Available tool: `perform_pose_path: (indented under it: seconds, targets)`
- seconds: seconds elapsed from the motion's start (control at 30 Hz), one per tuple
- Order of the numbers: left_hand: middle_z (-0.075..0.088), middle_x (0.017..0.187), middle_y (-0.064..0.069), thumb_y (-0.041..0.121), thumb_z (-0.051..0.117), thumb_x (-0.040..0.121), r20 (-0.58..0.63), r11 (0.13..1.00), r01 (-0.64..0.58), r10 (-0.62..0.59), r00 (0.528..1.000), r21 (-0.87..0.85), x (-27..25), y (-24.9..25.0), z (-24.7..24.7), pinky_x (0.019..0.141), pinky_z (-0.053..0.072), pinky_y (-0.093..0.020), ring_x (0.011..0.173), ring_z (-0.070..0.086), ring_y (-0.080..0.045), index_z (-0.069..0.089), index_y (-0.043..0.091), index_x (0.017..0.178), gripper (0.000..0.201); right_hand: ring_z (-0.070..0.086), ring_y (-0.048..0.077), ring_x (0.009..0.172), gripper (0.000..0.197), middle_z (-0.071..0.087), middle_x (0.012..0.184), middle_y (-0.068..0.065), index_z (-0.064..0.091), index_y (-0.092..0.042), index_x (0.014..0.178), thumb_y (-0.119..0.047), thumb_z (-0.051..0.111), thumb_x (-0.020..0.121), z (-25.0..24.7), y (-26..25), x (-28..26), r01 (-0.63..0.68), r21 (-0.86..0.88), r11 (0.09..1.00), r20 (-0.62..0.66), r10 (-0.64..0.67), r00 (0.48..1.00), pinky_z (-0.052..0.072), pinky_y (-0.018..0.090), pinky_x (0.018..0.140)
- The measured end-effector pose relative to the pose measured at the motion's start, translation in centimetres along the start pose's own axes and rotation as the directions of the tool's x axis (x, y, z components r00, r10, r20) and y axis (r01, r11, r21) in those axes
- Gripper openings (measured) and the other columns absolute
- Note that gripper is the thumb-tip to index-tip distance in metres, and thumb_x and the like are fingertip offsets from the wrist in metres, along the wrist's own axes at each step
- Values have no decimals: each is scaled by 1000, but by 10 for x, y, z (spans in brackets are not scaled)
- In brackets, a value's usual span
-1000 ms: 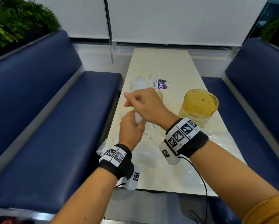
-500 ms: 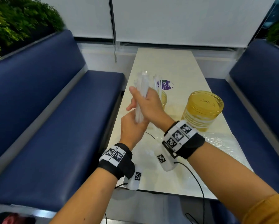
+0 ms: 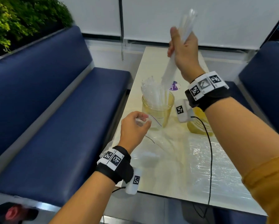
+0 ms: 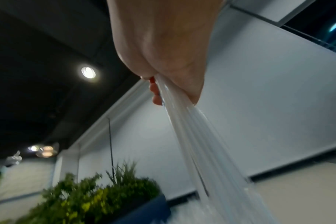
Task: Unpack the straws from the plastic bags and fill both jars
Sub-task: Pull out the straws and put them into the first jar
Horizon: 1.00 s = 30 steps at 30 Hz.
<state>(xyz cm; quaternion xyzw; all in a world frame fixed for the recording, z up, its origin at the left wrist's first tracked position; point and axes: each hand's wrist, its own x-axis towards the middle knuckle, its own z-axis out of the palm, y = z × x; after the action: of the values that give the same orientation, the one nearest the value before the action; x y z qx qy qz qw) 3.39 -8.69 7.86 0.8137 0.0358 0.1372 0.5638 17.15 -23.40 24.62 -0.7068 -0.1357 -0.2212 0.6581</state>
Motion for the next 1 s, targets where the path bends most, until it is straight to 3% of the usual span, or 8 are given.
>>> perform_pose_path:
  seconds: [0.17, 0.3, 0.43, 0.5, 0.6, 0.7, 0.87, 1.0]
  targets:
    - [70, 92, 10, 20, 78, 84, -19, 1000, -15, 15, 1000, 2, 7, 2, -7, 72, 57, -21, 73, 67, -5, 73, 19, 98, 16, 62, 10, 67, 39, 65, 73, 2, 62, -8, 92, -44, 53, 99, 12, 78, -13, -148, -164, 975, 32, 155, 987, 48, 22, 69]
    - [71, 93, 10, 21, 77, 84, -21, 1000, 1, -1, 1000, -19, 11, 0, -9, 71, 56, -19, 73, 67, -5, 73, 20, 99, 15, 63, 8, 74, 32, 68, 87, 4, 63, -6, 107, -36, 55, 101, 13, 112, -36, -206, -252, 946, 101, 237, 966, 42, 3, 58]
    - [72, 93, 11, 21, 76, 85, -9, 999, 25, -26, 1000, -39, 14, 1, -8, 68, 54, -17, 76, 69, -9, 73, 22, 99, 14, 69, 25, 90, 35, 72, 98, 10, 68, -7, 109, -37, 70, 90, 7, 136, -50, -228, -359, 905, 71, 270, 960, 56, 26, 71]
    - [72, 94, 11, 21, 76, 85, -1, 998, 37, -37, 999, -47, 15, 3, -7, 68, 55, -17, 77, 70, -11, 73, 22, 98, 13, 67, 22, 88, 36, 70, 99, 6, 67, -10, 110, -28, 79, 82, 3, 134, -52, -208, -340, 917, 1, 221, 975, 57, 33, 74]
    - [72, 96, 11, 22, 76, 85, 4, 998, 40, -40, 999, -52, 17, 3, -6, 74, 59, -24, 79, 71, -11, 73, 23, 99, 14, 60, 9, 92, 67, 62, 107, 0, 49, -26, 126, -18, 86, 71, 1, 119, -50, -65, -257, 964, -82, 46, 996, 52, 15, 75]
    - [72, 95, 10, 22, 76, 86, 8, 997, 44, -44, 999, -62, 17, 4, -6, 75, 60, -25, 80, 71, -11, 74, 23, 99, 14, 59, 10, 106, 77, 59, 118, 1, 43, -24, 137, -20, 85, 72, 2, 111, -45, 114, -285, 952, -101, -148, 984, 52, 18, 82]
    - [72, 93, 10, 21, 77, 85, 15, 997, 45, -44, 999, -69, 17, 6, -8, 73, 59, -25, 76, 70, -11, 74, 23, 98, 13, 43, 22, 136, 62, 47, 148, 6, 43, -11, 147, -19, 63, 88, 0, 106, -17, 448, -592, 670, 211, -408, 888, 38, 34, 113]
    - [72, 94, 10, 21, 76, 86, 22, 996, 42, -40, 999, -80, 18, 9, -10, 74, 61, -28, 77, 71, -14, 74, 22, 98, 12, 22, 27, 151, 50, 29, 161, 10, 33, -8, 153, -25, 37, 106, 7, 106, 10, 544, -721, 430, 541, -143, 829, 21, 38, 123]
